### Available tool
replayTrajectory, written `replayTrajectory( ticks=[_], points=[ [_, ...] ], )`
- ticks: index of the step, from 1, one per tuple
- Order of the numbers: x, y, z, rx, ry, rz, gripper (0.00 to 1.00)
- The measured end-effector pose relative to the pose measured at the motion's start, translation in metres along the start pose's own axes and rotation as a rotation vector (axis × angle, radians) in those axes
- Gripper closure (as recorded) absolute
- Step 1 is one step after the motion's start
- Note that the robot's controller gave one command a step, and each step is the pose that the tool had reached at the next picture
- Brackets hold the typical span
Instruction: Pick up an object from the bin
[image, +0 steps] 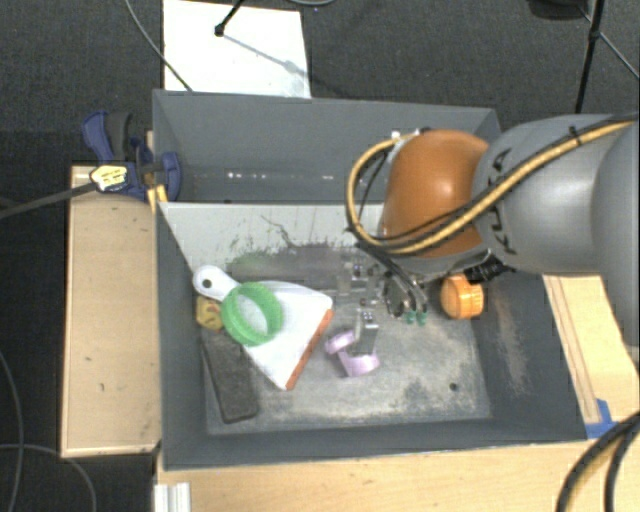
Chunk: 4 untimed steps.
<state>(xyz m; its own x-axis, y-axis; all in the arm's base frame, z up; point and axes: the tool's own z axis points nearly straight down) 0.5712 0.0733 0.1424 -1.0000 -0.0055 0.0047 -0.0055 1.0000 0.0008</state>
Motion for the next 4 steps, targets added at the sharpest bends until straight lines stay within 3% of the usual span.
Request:
replayTrajectory(
  ticks=[1, 2, 3, 4],
  points=[
    [-0.002, 0.0, -0.005, 0.0, -0.007, 0.002, 0.0],
    [0.041, -0.017, 0.044, -0.001, -0.014, -0.012, 0.0],
    [0.069, 0.009, 0.067, -0.006, -0.023, 0.018, 1.0],
    [0.069, 0.009, 0.067, -0.006, -0.023, 0.019, 1.0]
  ],
)
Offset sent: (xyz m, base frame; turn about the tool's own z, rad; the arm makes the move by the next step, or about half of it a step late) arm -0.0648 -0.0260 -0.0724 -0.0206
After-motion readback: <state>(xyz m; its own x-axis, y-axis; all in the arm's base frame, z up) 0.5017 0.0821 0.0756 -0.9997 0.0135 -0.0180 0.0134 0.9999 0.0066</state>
